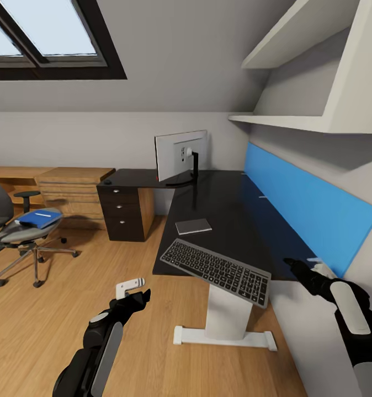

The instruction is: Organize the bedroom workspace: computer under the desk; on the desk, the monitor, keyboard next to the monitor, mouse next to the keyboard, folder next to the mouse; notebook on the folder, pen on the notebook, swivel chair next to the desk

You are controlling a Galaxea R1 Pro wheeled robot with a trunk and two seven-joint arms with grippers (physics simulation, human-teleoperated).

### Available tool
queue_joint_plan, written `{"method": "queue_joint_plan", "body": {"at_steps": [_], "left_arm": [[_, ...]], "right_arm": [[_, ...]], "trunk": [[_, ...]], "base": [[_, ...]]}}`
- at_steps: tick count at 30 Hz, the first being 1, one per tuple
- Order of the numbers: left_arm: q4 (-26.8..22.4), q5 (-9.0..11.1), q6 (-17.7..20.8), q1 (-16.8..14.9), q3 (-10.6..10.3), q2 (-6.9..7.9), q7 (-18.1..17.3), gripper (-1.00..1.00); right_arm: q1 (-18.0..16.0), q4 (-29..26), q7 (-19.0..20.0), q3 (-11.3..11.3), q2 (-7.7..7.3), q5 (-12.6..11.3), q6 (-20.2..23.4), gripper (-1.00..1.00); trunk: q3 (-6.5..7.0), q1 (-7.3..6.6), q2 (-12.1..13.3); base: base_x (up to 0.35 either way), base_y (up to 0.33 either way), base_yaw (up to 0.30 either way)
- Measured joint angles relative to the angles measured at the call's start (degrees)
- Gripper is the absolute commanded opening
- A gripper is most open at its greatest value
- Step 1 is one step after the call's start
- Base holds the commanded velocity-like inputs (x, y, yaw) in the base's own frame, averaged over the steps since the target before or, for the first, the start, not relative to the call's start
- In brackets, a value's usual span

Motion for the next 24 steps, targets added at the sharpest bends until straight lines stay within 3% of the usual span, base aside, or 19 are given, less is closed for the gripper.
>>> {"method": "queue_joint_plan", "body": {"at_steps": [6, 7, 10, 11, 13, 14, 15, 19, 24], "left_arm": [[0.05, -0.04, -0.01, 0.00, 1.42, -0.08, 0.15, 1.00], [0.05, -0.06, 0.00, 0.00, 1.80, -0.12, 0.16, 1.00], [0.07, -0.06, -0.01, 0.00, 1.92, -0.13, 0.16, 1.00], [0.07, -0.07, -0.01, 0.00, 1.97, -0.13, 0.17, 1.00], [0.07, -0.06, -0.01, 0.00, 1.99, -0.14, 0.18, 1.00], [0.07, -0.07, 0.00, 0.00, 1.99, -0.14, 0.18, 1.00], [0.07, -0.07, 0.00, 0.00, 2.00, -0.14, 0.18, 1.00], [0.07, -0.06, -0.01, 0.00, 2.00, -0.14, 0.18, 1.00], [0.07, 0.00, -0.01, 0.00, 1.96, -0.18, 0.19, 1.00]], "right_arm": [[0.00, 2.49, 5.80, -5.53, 0.00, -1.94, 7.24, 1.00], [0.01, 3.74, 9.30, -7.96, 0.01, -2.09, 11.81, 1.00], [0.01, 4.47, 12.02, -9.41, 0.01, -2.35, 15.40, 1.00], [0.01, 5.63, 13.45, -10.73, 0.01, -3.42, 18.71, 1.00], [0.01, 7.82, 14.06, -12.18, 0.01, -5.47, 21.16, 1.00], [0.01, 9.18, 14.20, -12.61, -0.01, -6.82, 21.82, 1.00], [0.02, 11.12, 14.37, -13.11, -0.15, -9.61, 22.62, 1.00], [0.01, 12.05, 14.44, -13.18, -0.63, -11.42, 23.04, 1.00], [0.01, 12.42, 14.46, -13.01, -0.69, -12.02, 23.14, 1.00]], "trunk": [[-1.08, 1.32, -2.41], [-1.26, 1.54, -2.81], [-1.80, 2.20, -4.01], [-1.98, 2.42, -4.41], [-2.34, 2.86, -5.22], [-2.52, 3.08, -5.62], [-2.70, 3.30, -6.02], [-3.41, 4.17, -7.62], [-4.31, 5.27, -9.63]], "base": [[0.000, 0.000, 0.000], [0.000, 0.000, 0.000], [0.000, 0.000, 0.000], [0.000, 0.000, 0.000], [0.000, 0.000, 0.000], [0.000, 0.000, 0.000], [0.000, 0.000, 0.000], [0.000, 0.000, 0.000], [0.000, 0.000, 0.000]]}}
